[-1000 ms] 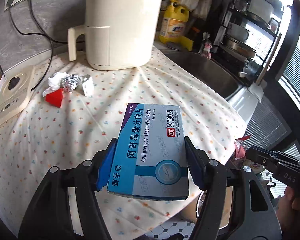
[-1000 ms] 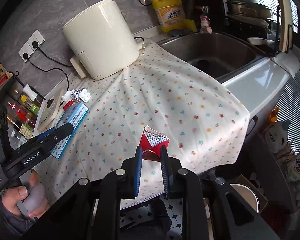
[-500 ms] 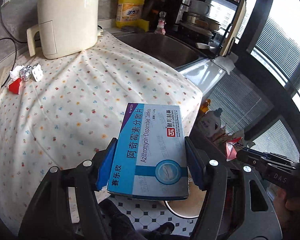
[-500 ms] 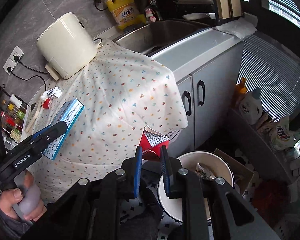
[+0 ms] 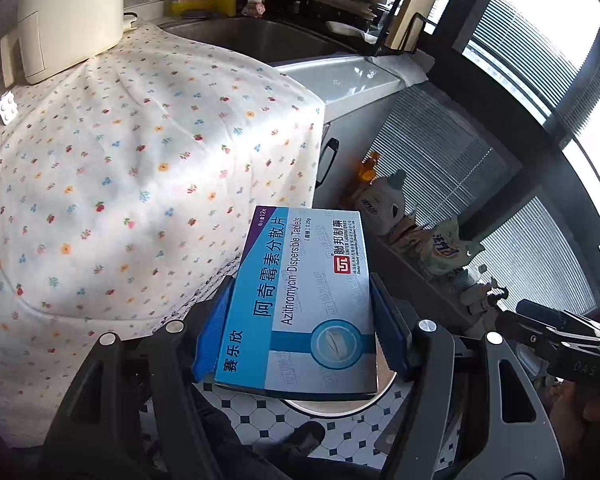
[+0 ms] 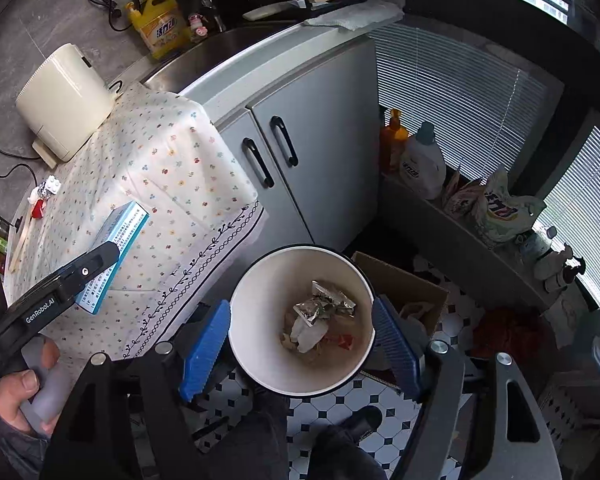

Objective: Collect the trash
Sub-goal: 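Carry both items over the bucket and open both tools to drop them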

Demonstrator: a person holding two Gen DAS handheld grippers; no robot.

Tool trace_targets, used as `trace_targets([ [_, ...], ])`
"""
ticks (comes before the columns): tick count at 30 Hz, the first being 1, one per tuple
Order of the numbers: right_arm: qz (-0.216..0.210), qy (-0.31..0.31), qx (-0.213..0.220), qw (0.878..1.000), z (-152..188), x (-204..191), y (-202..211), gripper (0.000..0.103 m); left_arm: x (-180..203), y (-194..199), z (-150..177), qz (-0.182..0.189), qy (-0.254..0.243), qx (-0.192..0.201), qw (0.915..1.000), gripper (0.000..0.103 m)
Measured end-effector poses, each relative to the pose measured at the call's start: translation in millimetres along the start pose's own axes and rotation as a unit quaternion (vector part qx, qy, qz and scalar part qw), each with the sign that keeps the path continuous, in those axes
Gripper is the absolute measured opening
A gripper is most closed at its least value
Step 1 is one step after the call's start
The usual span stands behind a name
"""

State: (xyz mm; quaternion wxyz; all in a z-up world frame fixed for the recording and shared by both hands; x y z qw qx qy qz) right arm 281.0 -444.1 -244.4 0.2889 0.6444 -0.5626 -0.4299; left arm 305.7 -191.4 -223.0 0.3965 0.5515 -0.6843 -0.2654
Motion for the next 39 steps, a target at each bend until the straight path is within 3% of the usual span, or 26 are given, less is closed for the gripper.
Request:
trace_targets([
  [11,0.028,-0.04,0.015,0.999,16,50,22,0.073,56,-33,10,0.05,-0.033,-0.036,0.9975,0.066],
  [13,0.029,-0.046,0.017,0.998,16,54,25,0.073,61,-34,8,0.068,-0.031,-0.038,0.9965,0.074],
  [14,0.028,-0.048,0.018,0.998,16,55,25,0.074,62,-33,7,0.07,-0.029,-0.036,0.9965,0.086],
  [16,0.026,-0.05,0.02,0.998,14,53,25,0.074,61,-27,1,0.071,-0.029,-0.024,0.9968,0.091],
  [25,-0.003,-0.027,0.028,0.999,-8,11,19,0.078,17,3,-24,0.041,-0.007,0.006,0.9991,0.096],
  [39,-0.059,0.046,0.033,0.997,-56,-108,-1,0.079,-91,61,-51,-0.009,0.055,0.058,0.9968,0.097],
])
Point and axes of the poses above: each gripper's, at about its wrist camera, not at the fingertips, and y roughly against the way its jaws point, x to its right, z to its underside, the point moved 3 cm from there along -y, roughly the way its jaws point, and after that the axes turned 1 degree about y, right-handed, at the moved point
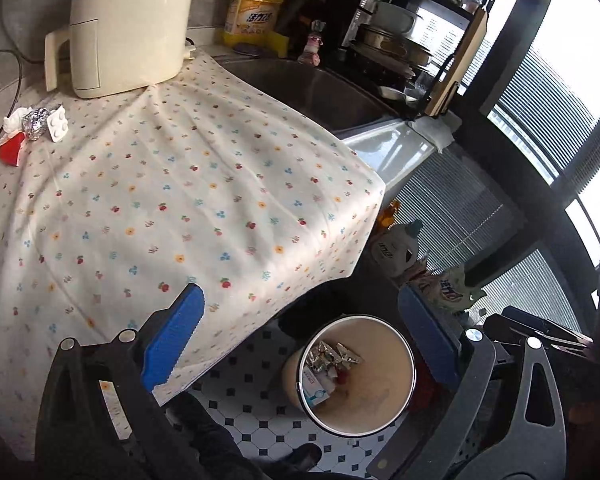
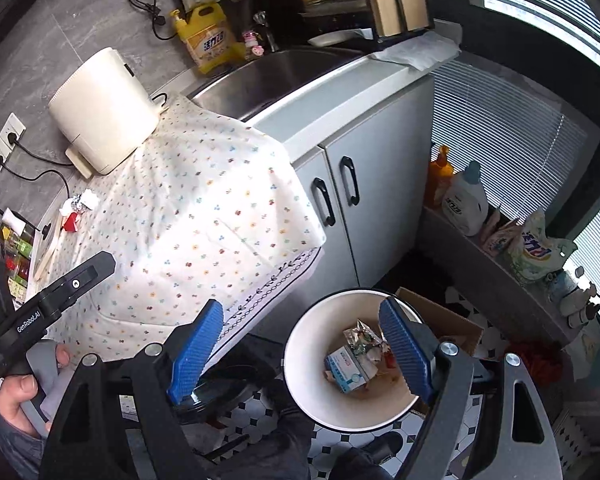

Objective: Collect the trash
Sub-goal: 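Carry both items over the bucket and open both tools to drop them, then move both tools back over the cloth toward the remaining trash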

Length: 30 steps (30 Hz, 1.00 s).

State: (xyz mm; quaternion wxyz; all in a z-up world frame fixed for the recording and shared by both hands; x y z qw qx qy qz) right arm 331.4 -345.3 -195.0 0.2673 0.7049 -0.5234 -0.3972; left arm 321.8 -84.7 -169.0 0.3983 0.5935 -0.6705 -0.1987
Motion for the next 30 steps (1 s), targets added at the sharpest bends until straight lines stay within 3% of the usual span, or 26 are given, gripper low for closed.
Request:
trace_targets([
  [7,-0.023,0.042,0.013,0.999,-32,-63,-15,0.083,-57,27,-30,-0.027,0.03,0.036,0.9985,0.097],
  [14,-0.04,0.074,0.021,0.996,-58,-123,-39,0.095,-114,45,-52,-0.054,0.058,0.062,0.9949,0.097],
  [30,-0.094,0.137,0.018,0.986,-93,-268,-104,0.095,-253,81,-85,-0.115,0.112,0.104,0.9816,0.097],
])
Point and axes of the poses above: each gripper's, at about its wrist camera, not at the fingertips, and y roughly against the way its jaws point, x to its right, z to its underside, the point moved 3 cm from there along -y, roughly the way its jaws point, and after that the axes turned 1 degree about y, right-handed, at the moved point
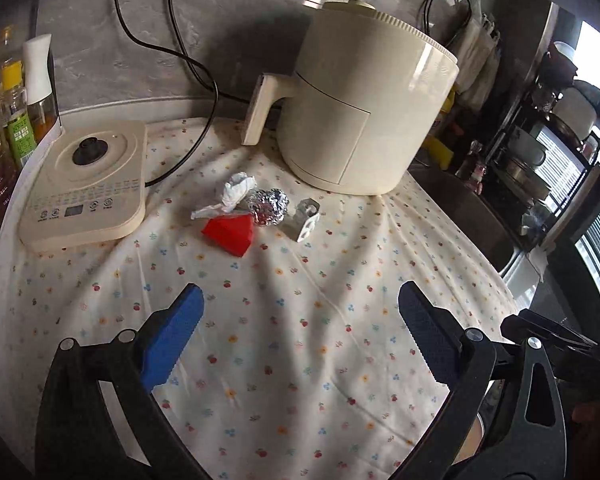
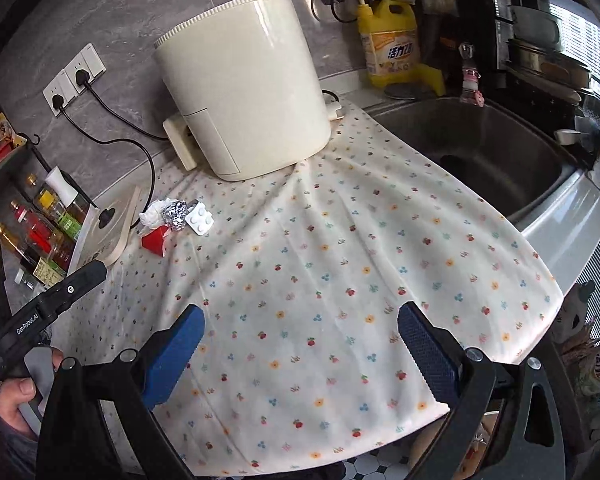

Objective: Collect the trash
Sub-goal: 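Move both tools back over the cloth toward the remaining trash, then grasp the white tissue with the left tool while right tool grasps the white blister pack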

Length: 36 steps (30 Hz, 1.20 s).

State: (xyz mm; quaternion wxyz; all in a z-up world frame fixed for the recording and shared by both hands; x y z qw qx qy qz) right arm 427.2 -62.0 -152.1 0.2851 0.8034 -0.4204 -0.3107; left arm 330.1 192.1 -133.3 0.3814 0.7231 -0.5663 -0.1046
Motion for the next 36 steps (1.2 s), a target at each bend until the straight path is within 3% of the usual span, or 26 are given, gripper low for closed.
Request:
trace_targets([
  [7,-0.013,0.015,-0.007,1.0,-15,-41,-36,0.095,-41,-8,-26,-0.012,-0.005,0.016,0.9998,0.097],
  [13,-0.021,0.018,-0.016,0.999,-24,-63,-60,0.088,-59,-20,-47,-0.001,0.001,0.024,0.9997,0.096],
  [26,-0.028,0.043,-0.047,0.998,-54,-95,-111,0.073,-71,-75,-65,0.033,0.005,-0.012,0.9994,0.069],
  [34,-0.035,0.055,-0.067,0.996,-71,-113,-149,0.071,-76,-115,-69,0.052,0.011,-0.043,0.9976,0.063],
  [36,-0.037,0.058,-0.071,0.995,-74,-116,-157,0.071,-77,-124,-69,0.059,0.011,-0.051,0.9969,0.053],
])
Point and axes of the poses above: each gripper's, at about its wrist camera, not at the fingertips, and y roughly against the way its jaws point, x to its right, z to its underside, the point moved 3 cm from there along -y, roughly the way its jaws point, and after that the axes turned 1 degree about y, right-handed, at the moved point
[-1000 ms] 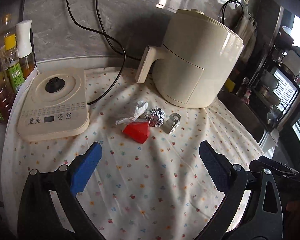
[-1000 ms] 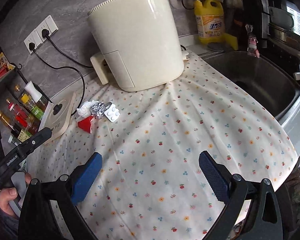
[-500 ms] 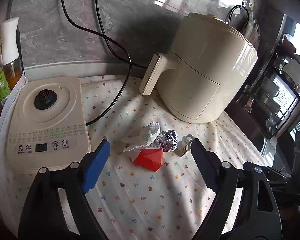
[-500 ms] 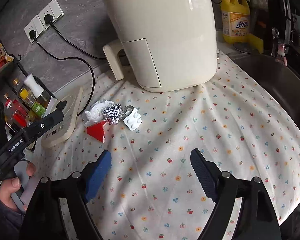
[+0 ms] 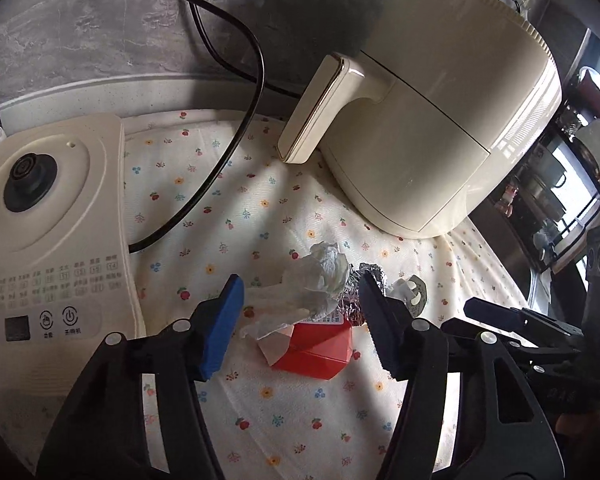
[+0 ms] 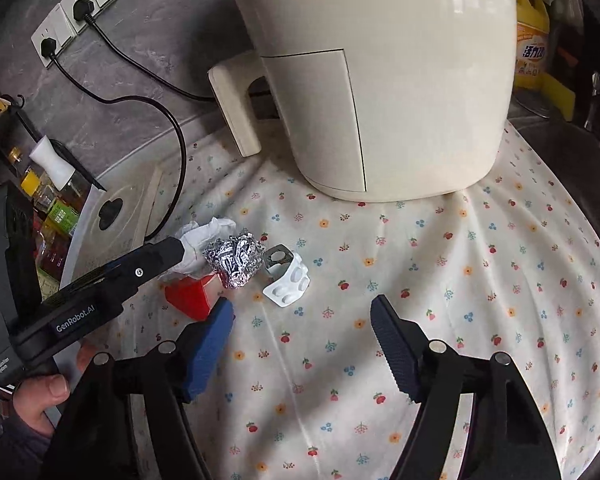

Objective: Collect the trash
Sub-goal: 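Grasp the white tissue with the left tool while right tool grasps the white blister pack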

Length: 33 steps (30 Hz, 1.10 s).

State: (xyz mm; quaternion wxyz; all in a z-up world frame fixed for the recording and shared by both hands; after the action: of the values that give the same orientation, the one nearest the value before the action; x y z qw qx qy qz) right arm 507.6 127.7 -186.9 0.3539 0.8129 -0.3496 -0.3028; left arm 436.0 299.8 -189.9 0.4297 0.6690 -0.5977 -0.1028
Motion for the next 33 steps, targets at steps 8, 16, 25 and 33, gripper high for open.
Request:
trace_targets([
  [8,-0.006,0.013,-0.021,1.0,-9,-5,-25,0.025,0,0,-2,0.013,-0.005,0.006,0.9999,0.014],
  [16,-0.013,0.025,0.005,1.0,1,-9,7,0.002,9,42,2,0.0,-0.009,0.047,0.9989,0.012],
  [25,-0.026,0.018,0.038,0.999,34,5,64,0.001,31,89,28,-0.012,-0.007,0.072,0.9973,0.012],
  [33,-0.025,-0.001,0.047,0.999,64,34,96,0.002,75,95,54,-0.004,-0.03,0.061,0.9977,0.012],
])
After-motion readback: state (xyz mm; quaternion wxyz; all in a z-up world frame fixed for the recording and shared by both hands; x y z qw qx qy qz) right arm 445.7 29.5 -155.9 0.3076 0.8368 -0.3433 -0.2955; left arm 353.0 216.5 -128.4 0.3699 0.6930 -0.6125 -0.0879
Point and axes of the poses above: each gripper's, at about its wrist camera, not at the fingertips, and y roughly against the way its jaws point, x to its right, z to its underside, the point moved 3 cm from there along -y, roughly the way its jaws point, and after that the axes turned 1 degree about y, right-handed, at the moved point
